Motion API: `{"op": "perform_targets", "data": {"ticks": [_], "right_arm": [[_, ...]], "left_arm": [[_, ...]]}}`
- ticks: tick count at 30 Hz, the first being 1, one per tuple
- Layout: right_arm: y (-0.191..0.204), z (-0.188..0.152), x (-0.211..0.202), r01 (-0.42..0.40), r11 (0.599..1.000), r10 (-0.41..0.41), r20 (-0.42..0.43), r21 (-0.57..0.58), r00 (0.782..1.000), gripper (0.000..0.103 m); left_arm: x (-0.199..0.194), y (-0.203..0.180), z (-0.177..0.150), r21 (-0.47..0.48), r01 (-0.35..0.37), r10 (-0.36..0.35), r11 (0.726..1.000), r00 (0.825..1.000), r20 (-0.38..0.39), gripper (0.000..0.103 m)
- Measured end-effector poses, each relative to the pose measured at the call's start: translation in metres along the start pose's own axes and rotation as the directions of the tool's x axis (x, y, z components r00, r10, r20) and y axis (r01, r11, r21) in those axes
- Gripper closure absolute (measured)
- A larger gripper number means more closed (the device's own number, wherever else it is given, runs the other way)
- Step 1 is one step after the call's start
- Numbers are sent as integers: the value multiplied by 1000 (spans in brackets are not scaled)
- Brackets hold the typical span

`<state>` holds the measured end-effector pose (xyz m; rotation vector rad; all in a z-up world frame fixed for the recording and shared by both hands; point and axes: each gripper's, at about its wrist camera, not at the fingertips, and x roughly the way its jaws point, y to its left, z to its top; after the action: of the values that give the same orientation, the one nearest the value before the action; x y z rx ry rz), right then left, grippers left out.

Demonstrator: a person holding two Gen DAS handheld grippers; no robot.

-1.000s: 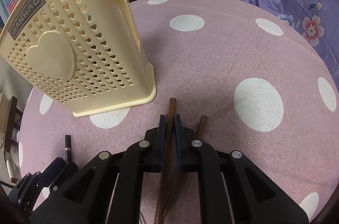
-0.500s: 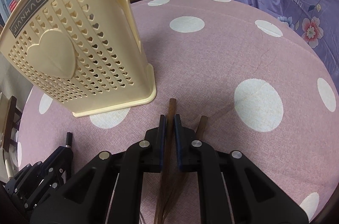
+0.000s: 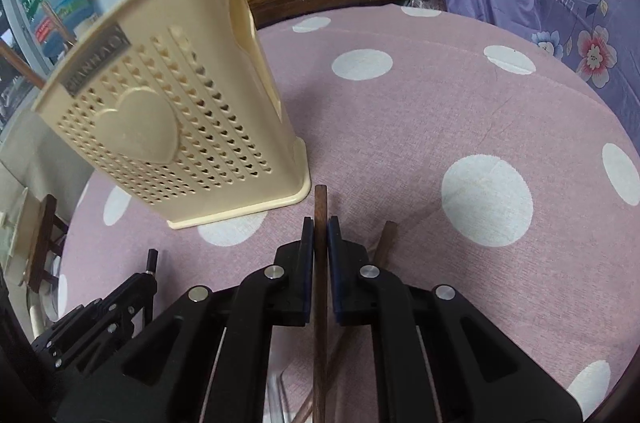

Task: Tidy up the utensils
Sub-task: 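Lift both chopstick loads and carry them over the holder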

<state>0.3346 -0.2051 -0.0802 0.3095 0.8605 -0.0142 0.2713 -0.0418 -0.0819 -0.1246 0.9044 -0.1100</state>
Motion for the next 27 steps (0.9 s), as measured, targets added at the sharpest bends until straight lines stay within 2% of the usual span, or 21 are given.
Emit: {"op": "perform_targets", "data": {"ticks": [5, 11, 22, 27], "right_arm": [[-11, 0, -33, -108, 994, 107, 58, 18, 993, 95], [-19, -1, -87, -231, 973, 230, 148, -14, 962, 95], [-33, -16, -182, -338, 933, 360, 261, -126, 896, 95], [-36, -19, -203, -364, 920, 391, 259, -147, 883, 95]], "left_arm": [[-39, 8, 2, -39, 87, -84, 995, 993, 82, 95], [-92, 12, 5, -30, 155, -146, 987, 969, 199, 95], [-157, 22, -2, 26, 201, -198, 979, 929, 312, 95], [-168, 19, 0, 38, 211, -211, 977, 916, 341, 95]]}}
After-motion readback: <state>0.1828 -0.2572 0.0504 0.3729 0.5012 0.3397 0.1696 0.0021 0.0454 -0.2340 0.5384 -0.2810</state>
